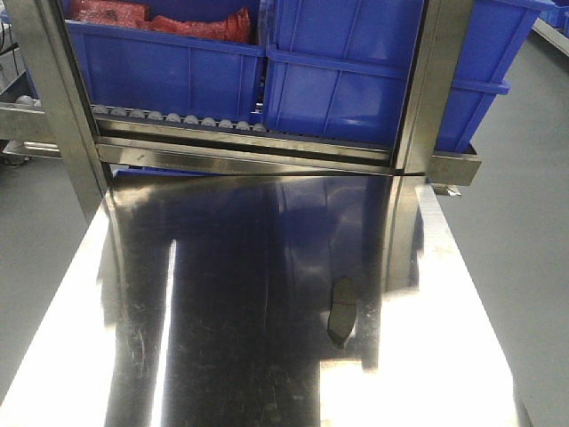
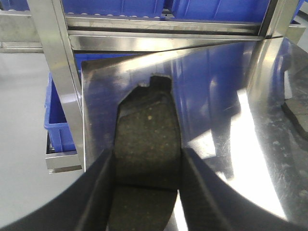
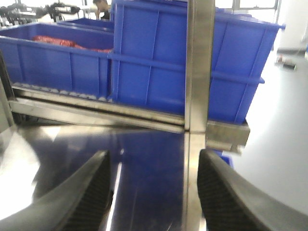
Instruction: Move and align brake pads A on conveyor
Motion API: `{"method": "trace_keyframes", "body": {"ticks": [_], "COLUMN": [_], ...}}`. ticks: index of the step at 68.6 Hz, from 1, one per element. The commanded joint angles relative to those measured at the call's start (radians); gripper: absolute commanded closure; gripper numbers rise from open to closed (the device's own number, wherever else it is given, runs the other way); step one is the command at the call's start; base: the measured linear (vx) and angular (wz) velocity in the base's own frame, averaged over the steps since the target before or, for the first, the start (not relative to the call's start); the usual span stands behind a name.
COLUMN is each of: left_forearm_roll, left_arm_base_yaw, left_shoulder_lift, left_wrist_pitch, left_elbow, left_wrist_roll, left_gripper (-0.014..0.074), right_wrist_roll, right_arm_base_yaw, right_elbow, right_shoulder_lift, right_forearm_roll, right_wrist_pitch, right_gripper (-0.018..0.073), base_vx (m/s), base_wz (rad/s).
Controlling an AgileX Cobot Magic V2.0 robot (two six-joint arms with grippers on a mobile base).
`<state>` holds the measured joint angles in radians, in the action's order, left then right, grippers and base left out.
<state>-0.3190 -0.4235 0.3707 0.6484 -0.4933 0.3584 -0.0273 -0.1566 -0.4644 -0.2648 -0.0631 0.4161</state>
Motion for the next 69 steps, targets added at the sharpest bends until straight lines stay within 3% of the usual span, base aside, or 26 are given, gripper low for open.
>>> {"method": "trace_keyframes", "body": {"ticks": [1,25,54,69], "left_forearm_roll": [-0.018,-0.018,-0.018,-0.018], "left_arm_base_yaw": [-0.004,-0.004,-0.004,-0.004], "left_shoulder_lift": [0.008,0.008,0.008,0.008], "left_wrist_pitch": [-0.085,-0.085,-0.084,-0.084], "left_elbow": [-0.028,-0.028,-0.028,-0.028], "left_wrist_roll": [0.008,0.008,0.008,0.008], "left_gripper": [0.0603,0.0603,0.0603,0.0603], "right_wrist_roll": [0.045,0.070,0.080,0.138], "right_arm_base_yaw": [0.005,0.005,0.004,-0.136], "right_elbow": [-0.070,-0.262,-0.439,-0.612], "right_shoulder_lift": [-0.115,-0.625,-1.115,-1.261], "right_forearm_roll": [-0.002,-0.031,-0.046,-0.030], "right_wrist_pitch": [-0.026,0.227,0.331,0.403], "right_gripper": [0.0159,0.0159,0.0159,0.0159], "base_vx": [0.00,0.00,0.00,0.00], "base_wz": [0.00,0.00,0.00,0.00]}}
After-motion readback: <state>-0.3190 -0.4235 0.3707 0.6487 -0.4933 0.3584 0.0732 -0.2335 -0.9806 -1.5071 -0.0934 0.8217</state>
